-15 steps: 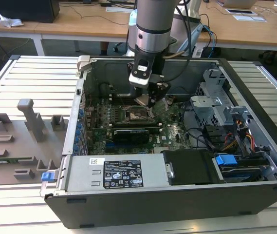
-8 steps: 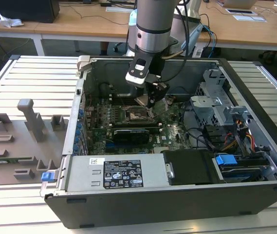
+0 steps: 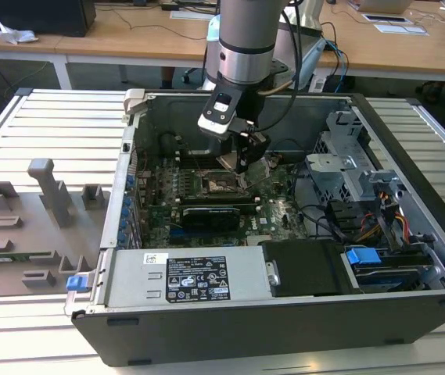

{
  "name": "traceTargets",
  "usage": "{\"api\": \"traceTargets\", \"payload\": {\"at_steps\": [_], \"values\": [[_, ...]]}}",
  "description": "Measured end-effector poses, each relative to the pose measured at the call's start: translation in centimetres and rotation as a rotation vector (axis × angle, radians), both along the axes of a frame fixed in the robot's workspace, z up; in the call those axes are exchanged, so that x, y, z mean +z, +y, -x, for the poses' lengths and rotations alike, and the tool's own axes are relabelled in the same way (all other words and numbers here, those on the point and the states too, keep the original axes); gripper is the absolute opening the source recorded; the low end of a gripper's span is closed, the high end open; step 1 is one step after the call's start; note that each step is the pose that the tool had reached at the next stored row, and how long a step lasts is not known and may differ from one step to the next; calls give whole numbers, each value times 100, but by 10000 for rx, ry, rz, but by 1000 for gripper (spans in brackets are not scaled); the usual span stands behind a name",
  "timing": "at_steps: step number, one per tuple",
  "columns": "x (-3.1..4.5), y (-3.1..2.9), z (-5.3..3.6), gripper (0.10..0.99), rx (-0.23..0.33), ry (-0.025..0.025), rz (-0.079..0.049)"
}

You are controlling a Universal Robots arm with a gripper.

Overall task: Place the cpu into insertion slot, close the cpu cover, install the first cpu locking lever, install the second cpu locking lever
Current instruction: 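Place the cpu into insertion slot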

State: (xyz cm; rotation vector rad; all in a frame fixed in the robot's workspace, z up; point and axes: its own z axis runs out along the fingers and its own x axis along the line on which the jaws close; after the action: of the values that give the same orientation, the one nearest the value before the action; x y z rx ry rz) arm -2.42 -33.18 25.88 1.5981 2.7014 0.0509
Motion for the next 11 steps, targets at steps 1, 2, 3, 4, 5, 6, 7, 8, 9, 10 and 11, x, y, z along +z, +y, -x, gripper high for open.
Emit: {"api": "traceTargets", "payload": {"at_steps": [1, 2, 3, 4, 5, 6, 7, 8, 9, 10, 11], "values": [[0, 0, 0, 541, -79, 0, 1], [0, 0, 0, 541, -156, 0, 1], [0, 0, 0, 541, -217, 0, 2], [0, 0, 0, 541, -296, 0, 3], [0, 0, 0, 541, -387, -1, 4], [0, 0, 0, 541, -456, 0, 4], [0, 0, 0, 541, -589, 0, 5], [0, 0, 0, 541, -722, 0, 5], [0, 0, 0, 541, -821, 0, 6], [0, 0, 0, 541, -880, 0, 6], [0, 0, 0, 541, -982, 0, 6]]}}
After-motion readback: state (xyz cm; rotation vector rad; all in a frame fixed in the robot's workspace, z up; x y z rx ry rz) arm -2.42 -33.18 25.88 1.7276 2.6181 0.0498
